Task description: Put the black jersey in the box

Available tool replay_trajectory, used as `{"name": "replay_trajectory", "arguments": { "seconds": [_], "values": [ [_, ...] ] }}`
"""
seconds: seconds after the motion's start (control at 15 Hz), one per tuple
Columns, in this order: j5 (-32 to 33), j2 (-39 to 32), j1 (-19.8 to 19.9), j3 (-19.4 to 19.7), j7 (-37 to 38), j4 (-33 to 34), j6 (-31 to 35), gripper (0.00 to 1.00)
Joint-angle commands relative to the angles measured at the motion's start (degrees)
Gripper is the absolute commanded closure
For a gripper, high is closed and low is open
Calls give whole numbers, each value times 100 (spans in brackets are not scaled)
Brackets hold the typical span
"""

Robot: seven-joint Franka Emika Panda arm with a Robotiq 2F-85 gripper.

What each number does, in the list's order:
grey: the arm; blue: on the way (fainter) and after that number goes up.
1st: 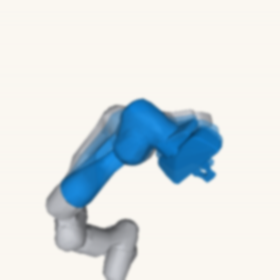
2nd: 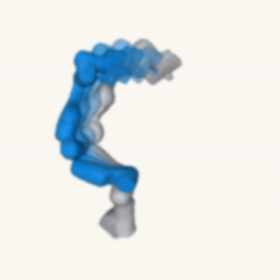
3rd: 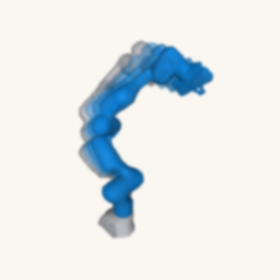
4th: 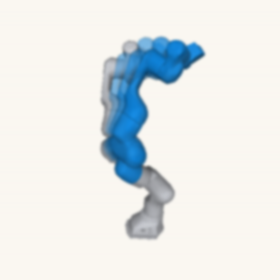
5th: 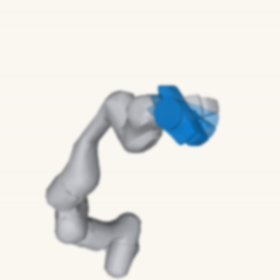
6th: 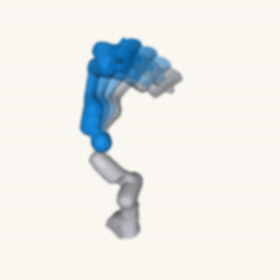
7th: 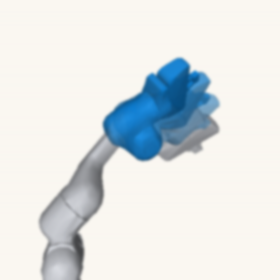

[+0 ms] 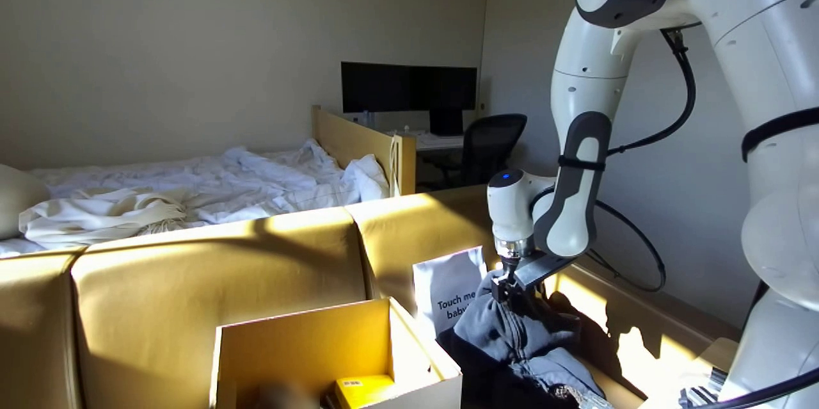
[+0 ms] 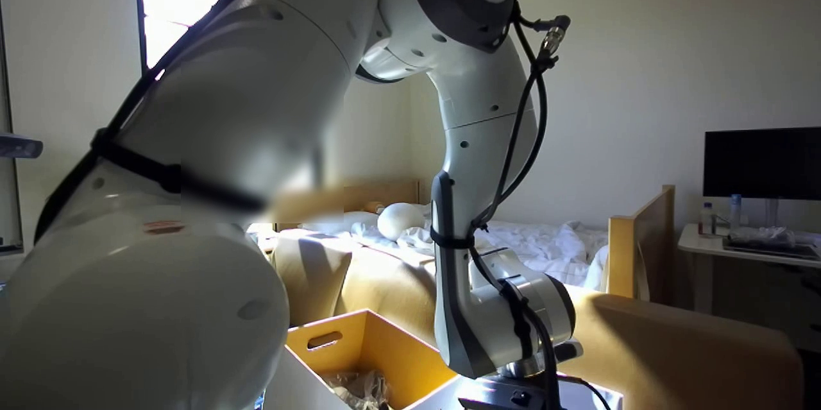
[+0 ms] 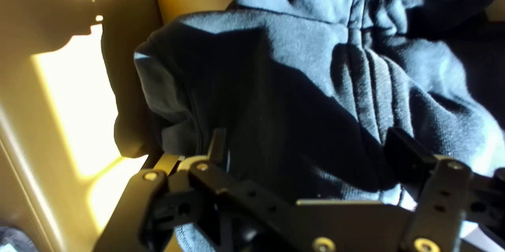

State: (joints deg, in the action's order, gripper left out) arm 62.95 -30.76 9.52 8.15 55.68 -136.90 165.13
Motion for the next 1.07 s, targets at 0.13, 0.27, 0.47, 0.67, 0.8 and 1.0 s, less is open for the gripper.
{"name": "replay_trajectory", "arguments": {
  "seconds": [0.13,0.27,0.47,0.67,0.8,1.0],
  "values": [
    [-268,-486,331,-116,41,495,791,0],
    [-463,-710,498,-273,-22,584,1098,0],
    [-146,-1127,201,90,166,920,1205,0],
    [237,-1403,-514,878,644,1374,1047,26],
    [479,-1663,-866,1371,1088,1731,1186,40],
    [595,-2039,-1001,1627,1385,1980,1602,59]
  ]
}}
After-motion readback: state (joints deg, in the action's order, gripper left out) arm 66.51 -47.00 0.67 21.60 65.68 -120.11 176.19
